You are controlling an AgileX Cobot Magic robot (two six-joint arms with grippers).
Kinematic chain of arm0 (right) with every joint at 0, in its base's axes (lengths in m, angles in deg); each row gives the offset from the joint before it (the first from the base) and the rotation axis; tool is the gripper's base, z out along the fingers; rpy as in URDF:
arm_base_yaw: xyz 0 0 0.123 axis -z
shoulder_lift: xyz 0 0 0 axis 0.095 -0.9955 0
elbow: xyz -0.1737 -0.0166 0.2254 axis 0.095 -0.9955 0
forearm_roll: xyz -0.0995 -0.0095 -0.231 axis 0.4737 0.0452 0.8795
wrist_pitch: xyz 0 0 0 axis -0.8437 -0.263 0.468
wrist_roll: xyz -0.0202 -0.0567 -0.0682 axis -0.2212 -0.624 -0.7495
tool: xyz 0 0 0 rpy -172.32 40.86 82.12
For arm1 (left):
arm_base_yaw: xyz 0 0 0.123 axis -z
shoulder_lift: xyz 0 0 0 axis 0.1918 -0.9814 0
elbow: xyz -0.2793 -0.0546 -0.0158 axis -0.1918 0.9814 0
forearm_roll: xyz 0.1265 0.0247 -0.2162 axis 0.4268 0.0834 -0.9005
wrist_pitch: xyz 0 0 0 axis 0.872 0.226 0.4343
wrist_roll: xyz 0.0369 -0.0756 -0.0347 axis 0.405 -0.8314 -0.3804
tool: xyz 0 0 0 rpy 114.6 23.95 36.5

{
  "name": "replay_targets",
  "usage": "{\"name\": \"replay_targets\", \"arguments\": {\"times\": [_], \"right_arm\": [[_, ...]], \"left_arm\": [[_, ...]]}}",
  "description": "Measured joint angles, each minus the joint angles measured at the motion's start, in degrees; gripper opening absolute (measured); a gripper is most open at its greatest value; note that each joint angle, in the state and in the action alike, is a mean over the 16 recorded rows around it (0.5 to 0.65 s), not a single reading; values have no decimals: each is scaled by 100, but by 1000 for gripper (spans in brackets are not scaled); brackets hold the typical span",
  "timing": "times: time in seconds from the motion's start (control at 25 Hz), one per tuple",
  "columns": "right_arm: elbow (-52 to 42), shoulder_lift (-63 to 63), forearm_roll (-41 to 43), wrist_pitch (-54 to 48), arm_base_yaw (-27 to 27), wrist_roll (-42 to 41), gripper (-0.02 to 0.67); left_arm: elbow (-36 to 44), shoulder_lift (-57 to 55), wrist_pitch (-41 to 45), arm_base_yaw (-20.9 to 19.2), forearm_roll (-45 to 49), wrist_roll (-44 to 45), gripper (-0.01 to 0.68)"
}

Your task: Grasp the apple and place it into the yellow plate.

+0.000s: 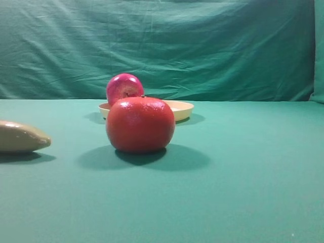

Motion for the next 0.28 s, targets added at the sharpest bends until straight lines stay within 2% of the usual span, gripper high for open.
{"name": "replay_targets", "arguments": {"times": [0.28], "right_arm": [[0,0,0,0,0,0,0]], "left_arm": [[0,0,0,0,0,0,157]]}}
